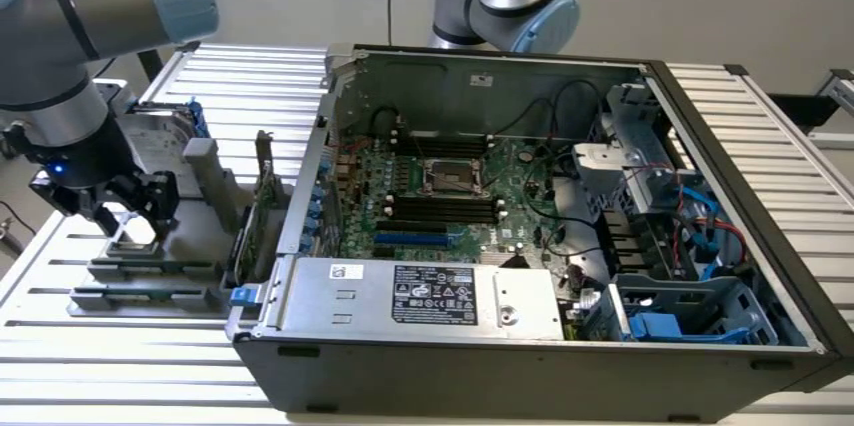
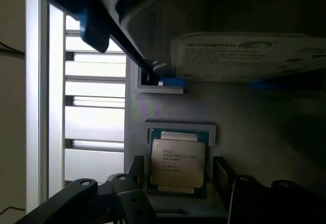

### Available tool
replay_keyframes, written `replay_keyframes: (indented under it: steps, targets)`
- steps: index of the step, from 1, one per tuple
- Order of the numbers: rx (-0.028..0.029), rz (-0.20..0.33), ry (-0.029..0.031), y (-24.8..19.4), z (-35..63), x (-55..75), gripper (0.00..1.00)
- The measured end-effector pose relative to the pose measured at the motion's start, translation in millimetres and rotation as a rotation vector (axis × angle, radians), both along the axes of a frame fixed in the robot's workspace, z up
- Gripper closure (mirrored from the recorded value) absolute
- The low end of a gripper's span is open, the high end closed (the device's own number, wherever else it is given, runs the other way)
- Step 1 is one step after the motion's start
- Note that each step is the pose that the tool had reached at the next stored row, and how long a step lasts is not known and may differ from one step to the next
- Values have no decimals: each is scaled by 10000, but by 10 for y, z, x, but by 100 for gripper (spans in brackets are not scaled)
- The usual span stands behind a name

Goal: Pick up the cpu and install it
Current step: 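Pick up the cpu and move it towards the insertion slot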

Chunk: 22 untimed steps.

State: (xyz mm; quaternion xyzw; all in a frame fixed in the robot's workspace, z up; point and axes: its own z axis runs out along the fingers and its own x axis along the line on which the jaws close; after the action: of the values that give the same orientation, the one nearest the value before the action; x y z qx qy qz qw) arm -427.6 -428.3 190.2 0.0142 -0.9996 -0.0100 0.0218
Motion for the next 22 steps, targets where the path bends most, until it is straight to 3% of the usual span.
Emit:
replay_keyframes:
  steps: [6,14,22]
  targets:
    - [-12,-76,32,14,-26,0,35]
    - [-48,-149,34,14,-38,0,35]
    - [-49,-152,35,14,-39,11,35]
